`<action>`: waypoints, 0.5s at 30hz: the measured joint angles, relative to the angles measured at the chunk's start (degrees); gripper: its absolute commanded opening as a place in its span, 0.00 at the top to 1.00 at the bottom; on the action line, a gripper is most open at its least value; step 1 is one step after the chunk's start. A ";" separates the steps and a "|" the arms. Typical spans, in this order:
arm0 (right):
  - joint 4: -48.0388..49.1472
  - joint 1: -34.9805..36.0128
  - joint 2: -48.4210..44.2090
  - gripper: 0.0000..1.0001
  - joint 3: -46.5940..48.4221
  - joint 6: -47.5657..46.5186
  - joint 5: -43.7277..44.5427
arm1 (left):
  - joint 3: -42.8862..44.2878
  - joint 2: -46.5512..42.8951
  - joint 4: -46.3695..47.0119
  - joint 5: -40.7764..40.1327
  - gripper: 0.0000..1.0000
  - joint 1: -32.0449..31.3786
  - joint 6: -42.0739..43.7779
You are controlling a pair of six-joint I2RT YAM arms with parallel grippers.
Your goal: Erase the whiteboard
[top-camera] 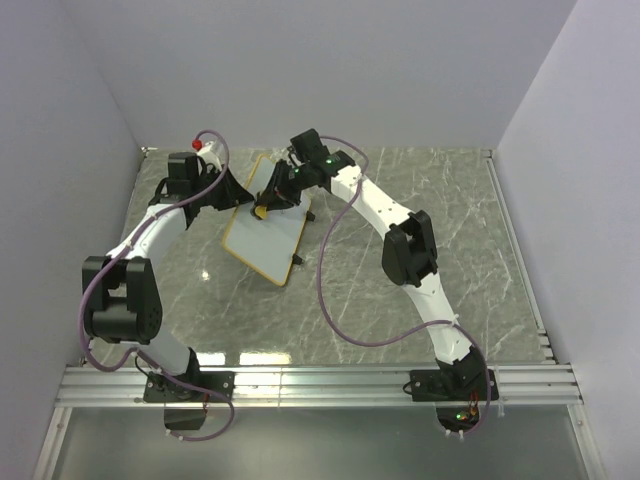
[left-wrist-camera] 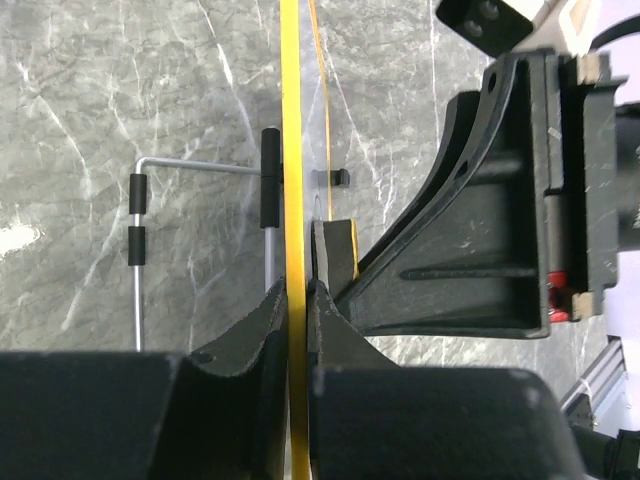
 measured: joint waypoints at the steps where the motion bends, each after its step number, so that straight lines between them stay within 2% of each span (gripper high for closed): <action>1: 0.50 -0.09 0.09 1.00 0.13 0.61 -0.55 | -0.20 -0.24 0.13 -0.37 1.00 -0.20 0.04; 8: 1.27 -1.38 1.16 1.00 0.15 4.35 -3.87 | -1.07 -1.09 0.70 -1.73 1.00 -0.63 0.57; 15: -5.29 -3.58 1.31 1.00 -3.06 -0.46 -1.99 | -0.70 -1.20 0.37 -1.84 1.00 -1.22 0.87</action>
